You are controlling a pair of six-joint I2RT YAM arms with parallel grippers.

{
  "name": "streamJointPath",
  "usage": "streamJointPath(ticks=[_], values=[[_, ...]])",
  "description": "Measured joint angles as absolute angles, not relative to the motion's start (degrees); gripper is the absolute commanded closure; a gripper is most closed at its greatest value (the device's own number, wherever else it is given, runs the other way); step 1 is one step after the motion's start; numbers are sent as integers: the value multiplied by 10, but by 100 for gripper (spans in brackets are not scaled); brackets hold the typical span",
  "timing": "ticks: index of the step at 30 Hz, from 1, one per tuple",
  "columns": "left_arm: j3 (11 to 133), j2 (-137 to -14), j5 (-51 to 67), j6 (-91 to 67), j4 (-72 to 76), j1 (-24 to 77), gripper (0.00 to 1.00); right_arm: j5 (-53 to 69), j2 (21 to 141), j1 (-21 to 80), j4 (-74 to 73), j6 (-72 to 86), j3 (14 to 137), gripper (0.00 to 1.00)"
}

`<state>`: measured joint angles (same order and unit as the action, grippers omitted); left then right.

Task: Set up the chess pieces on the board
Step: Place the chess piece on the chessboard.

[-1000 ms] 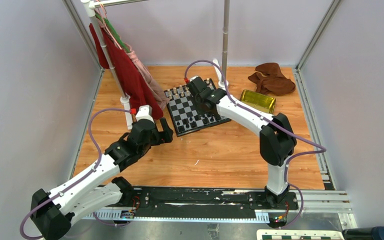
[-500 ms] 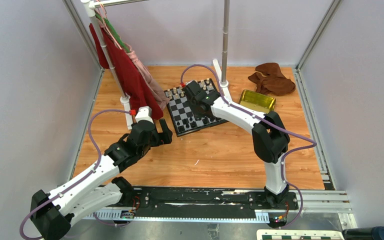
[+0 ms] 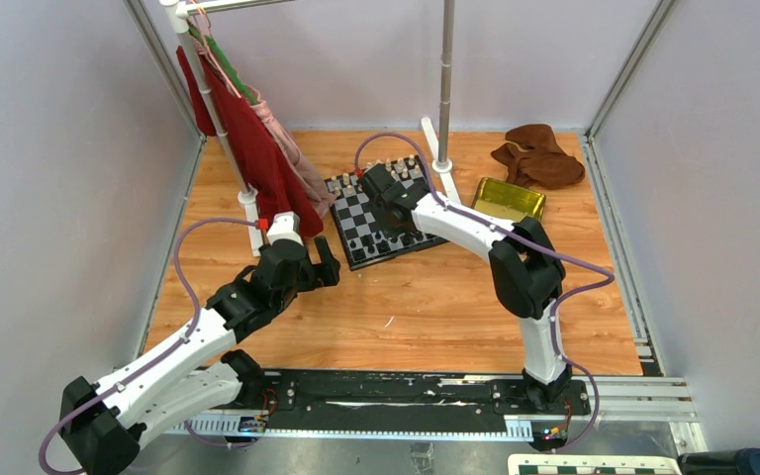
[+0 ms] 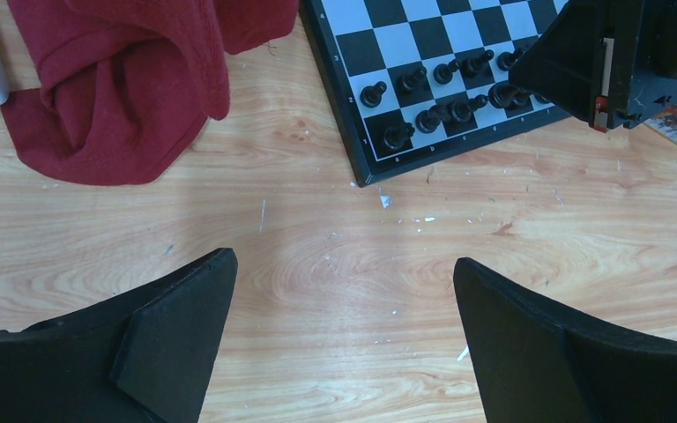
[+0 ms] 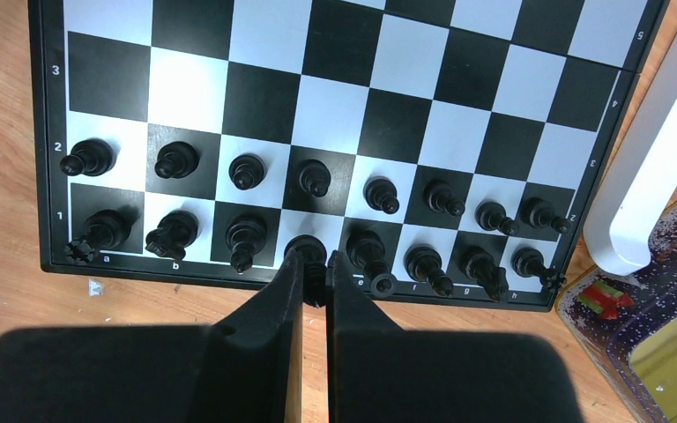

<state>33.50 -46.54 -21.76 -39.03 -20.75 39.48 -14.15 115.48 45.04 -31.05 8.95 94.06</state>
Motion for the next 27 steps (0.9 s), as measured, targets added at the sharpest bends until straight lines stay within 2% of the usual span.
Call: streamJointPath(ticks=[27], values=[[326, -471, -217, -390, -206, 395, 0, -140, 1176, 450, -306, 85, 940, 100]])
